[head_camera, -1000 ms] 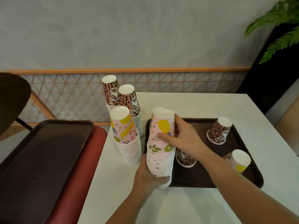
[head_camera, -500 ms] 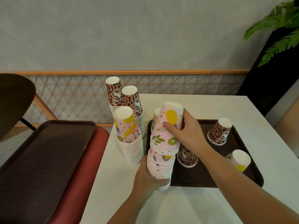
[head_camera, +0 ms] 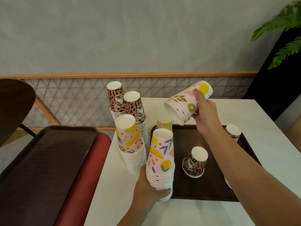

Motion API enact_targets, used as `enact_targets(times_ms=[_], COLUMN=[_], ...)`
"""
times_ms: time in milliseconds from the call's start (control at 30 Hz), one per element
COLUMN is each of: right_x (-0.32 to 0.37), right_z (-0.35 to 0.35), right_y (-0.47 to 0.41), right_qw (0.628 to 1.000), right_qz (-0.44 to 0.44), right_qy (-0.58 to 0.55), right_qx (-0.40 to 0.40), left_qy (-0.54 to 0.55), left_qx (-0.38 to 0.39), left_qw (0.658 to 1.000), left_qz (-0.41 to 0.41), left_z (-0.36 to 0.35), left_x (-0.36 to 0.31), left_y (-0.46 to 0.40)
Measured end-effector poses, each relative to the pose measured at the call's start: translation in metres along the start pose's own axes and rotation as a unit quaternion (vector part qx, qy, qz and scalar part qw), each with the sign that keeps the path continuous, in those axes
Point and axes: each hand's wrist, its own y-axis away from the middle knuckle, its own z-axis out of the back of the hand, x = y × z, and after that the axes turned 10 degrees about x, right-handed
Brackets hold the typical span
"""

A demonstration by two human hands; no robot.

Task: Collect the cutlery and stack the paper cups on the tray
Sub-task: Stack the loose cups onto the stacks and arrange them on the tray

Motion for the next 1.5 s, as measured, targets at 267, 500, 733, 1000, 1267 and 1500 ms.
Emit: enact_targets(times_ms=[267, 500, 733, 1000, 1267, 1500], right_x=[-0.050, -0.093, -0.071, -0.042, -0.040, -0.039], right_z=[-0.011, -0.009, 0.001, 0.026, 0.025, 0.021], right_y=[-0.047, -0.052, -0.011, 0.063, 0.083, 0.083], right_qw=[0.943, 0.895, 0.944, 0.884, 0.868, 0.874], right_qz=[0.150, 0.133, 0.112, 0.003, 0.022, 0.049], right_qy=[0.296, 0.423, 0.304, 0.381, 0.428, 0.435], right_qx=[-0.031, 0.049, 0.062, 0.272, 0.250, 0.209], left_qy=[0.006, -0.014, -0.030, -0.032, -0.038, -0.036], left_qx=[0.016, 0.014, 0.012, 0.005, 0.007, 0.004], left_qw=[1.000, 1.000, 0.999, 0.999, 0.999, 0.999], left_qz=[-0.011, -0.016, -0.011, -0.019, -0.015, -0.005], left_z=[0.005, 0.002, -0.001, -0.010, -0.019, -0.015], left_x=[0.007, -0.006, -0.014, -0.015, -0.025, -0.024], left_y=[-0.008, -0.009, -0.010, -0.008, -0.003, 0.002])
